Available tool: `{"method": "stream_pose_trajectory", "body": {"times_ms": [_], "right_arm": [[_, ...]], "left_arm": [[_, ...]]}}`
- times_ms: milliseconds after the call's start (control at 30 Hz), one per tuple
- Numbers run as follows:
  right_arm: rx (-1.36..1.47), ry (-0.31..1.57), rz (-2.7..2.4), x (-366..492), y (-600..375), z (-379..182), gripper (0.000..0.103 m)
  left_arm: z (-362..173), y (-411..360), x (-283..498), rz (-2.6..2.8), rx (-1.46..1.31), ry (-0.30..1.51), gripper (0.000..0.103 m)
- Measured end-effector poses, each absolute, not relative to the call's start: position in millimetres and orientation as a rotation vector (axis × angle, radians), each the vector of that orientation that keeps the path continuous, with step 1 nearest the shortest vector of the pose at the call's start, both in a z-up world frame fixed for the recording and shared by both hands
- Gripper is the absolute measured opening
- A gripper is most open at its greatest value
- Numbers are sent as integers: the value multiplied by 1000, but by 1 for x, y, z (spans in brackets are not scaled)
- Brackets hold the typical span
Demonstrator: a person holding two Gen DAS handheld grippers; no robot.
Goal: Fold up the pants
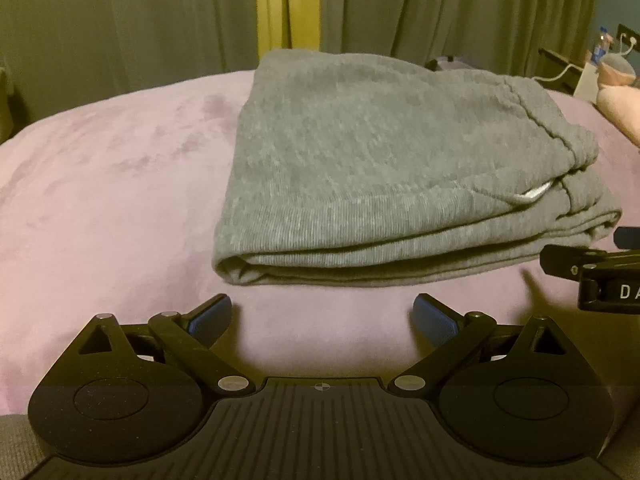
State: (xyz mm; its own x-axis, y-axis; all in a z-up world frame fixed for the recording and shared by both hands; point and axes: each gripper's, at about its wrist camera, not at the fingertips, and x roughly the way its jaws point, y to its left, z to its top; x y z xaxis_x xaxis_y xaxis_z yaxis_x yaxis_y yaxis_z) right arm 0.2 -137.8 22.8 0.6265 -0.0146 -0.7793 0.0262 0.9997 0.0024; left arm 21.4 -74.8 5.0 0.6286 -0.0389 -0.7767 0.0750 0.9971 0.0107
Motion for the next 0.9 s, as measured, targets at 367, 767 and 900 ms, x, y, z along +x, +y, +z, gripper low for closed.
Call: {"method": "stream_pose_trajectory", "body": {"times_ms": [367, 767, 900], "right_arm": [[-11, 881, -40, 7, -136, 20, 99], [-3, 875, -51, 6, -138, 20, 99], [-9, 874, -49, 6, -137, 20, 99]], "left_arm": [[5, -70, 26, -54, 24, 864, 100], [5, -70, 26, -48, 27, 862, 101], [5, -69, 26, -45, 28, 863, 101]]}}
